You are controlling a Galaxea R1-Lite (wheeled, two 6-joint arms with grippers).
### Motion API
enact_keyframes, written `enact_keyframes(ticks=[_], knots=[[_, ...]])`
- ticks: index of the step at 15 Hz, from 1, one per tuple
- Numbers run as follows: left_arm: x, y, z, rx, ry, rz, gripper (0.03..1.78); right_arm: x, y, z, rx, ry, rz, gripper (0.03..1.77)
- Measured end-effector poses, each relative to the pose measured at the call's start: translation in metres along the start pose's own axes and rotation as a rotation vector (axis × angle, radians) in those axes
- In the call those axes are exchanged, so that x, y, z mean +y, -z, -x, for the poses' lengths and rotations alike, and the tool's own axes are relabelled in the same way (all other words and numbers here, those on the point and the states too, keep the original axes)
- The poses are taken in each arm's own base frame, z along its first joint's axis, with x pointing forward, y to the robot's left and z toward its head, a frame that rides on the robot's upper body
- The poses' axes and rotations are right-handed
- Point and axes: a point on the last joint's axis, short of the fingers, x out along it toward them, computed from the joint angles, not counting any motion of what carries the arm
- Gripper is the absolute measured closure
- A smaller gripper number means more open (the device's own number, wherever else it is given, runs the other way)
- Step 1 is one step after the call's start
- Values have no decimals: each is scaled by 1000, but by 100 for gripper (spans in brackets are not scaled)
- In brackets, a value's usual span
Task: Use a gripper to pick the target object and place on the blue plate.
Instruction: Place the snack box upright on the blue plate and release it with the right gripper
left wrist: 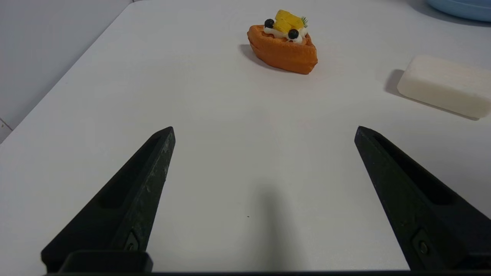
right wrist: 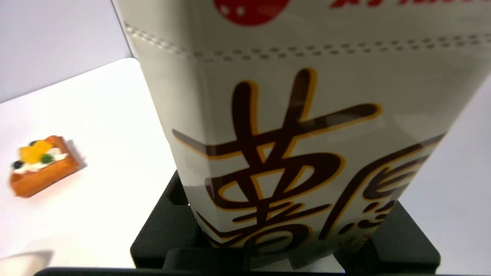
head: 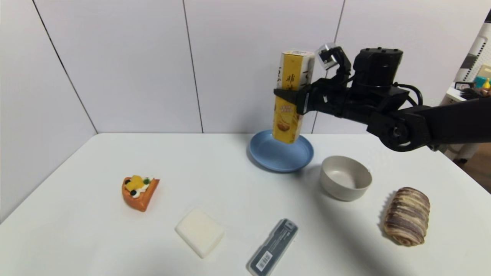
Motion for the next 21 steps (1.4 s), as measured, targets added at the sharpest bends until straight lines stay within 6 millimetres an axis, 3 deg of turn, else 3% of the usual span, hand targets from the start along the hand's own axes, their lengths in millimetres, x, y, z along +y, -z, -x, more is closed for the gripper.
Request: enact_keyframes(ticks=[4,9,18,21], knots=[[0,0,0,0,0,0,12,-18,27,-17,45,27,-17,94],[0,0,0,0,0,0,12,-30,48,-30,70,39,-21,94],[0,0,0,0,0,0,12,-37,71,-44,93,38,-4,94],[0,0,0,0,0,0,12,-38,73,-46,94,44,-1,68]])
